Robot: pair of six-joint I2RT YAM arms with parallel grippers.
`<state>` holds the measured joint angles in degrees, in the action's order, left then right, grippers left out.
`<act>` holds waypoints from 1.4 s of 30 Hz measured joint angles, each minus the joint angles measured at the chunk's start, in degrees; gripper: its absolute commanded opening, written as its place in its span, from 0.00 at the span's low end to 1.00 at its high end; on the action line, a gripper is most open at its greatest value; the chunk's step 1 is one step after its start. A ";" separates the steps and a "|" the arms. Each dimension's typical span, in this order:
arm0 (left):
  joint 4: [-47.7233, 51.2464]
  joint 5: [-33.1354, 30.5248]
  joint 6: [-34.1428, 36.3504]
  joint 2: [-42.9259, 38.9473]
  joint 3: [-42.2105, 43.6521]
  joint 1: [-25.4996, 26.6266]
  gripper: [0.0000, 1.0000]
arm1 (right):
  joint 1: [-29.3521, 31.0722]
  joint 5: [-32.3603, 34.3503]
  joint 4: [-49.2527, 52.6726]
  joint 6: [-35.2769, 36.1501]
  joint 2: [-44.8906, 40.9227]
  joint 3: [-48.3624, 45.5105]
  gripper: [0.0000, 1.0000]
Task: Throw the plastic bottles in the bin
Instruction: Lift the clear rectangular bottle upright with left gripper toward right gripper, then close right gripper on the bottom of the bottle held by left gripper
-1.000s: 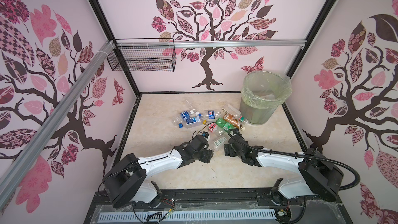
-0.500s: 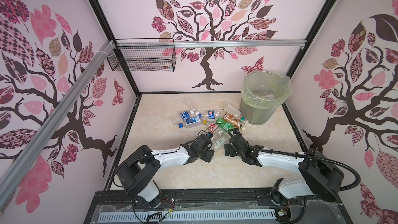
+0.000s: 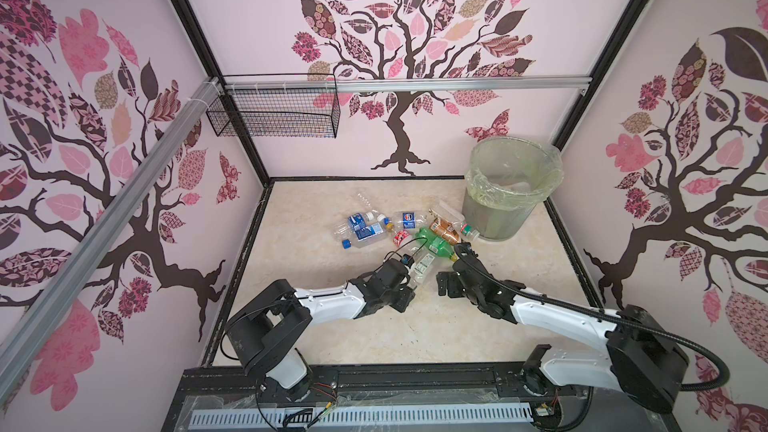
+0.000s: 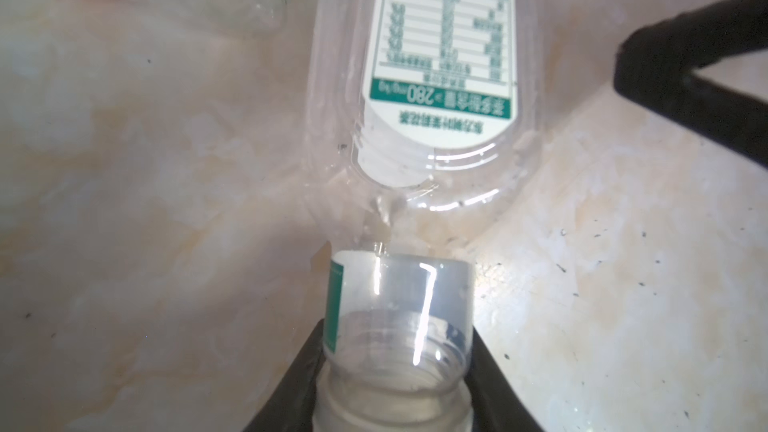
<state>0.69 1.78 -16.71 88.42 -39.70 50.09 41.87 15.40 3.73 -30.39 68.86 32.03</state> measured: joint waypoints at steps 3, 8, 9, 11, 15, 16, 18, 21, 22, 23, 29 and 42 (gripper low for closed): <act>-2.03 0.00 -0.31 -4.46 2.27 0.00 0.32 | -0.57 -1.68 1.07 -2.10 -5.14 0.07 1.00; -5.70 -0.22 -1.01 -13.05 6.97 0.00 0.33 | -0.81 -5.38 2.08 -6.38 -10.14 1.60 1.00; -6.38 -0.24 -1.07 -14.47 7.82 0.00 0.33 | -0.83 -6.21 2.08 -7.21 -10.38 2.34 1.00; -8.07 -0.46 -1.27 -17.35 9.46 0.00 0.34 | -0.83 -7.96 1.55 -8.85 -10.38 4.39 0.99; -9.60 -1.09 -1.31 -20.39 11.21 0.02 0.34 | -0.83 -11.45 -2.16 -11.52 -9.79 7.26 0.99; -9.86 -1.22 -1.29 -20.72 11.37 0.00 0.34 | -0.83 -12.33 -3.26 -12.15 -9.07 8.00 0.99; -10.27 -1.51 -1.31 -21.27 11.67 0.00 0.34 | -0.83 -14.12 -5.40 -13.44 -6.95 9.35 1.00; -10.80 -1.64 -1.33 -22.56 12.17 0.02 0.34 | -0.85 -16.57 -8.68 -15.15 -3.39 10.10 1.00; -11.04 -1.68 -1.44 -23.23 12.50 0.00 0.35 | -0.87 -17.18 -9.42 -15.82 -2.21 10.10 1.00; -11.21 -1.70 -1.62 -23.93 12.81 0.00 0.35 | -0.87 -17.70 -9.97 -16.33 -1.18 10.10 1.00; -11.41 -1.46 -4.76 -26.36 13.16 0.02 0.35 | -0.87 -19.63 -13.05 -17.88 1.25 10.29 0.93; -7.19 -1.73 -10.03 -30.64 9.88 0.28 0.36 | -0.92 -24.24 -14.43 -18.16 4.04 17.64 0.87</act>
<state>-6.50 0.05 -26.74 57.78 -29.82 50.37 40.95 -8.84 -10.70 -48.56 72.90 49.67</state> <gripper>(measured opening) 0.414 0.878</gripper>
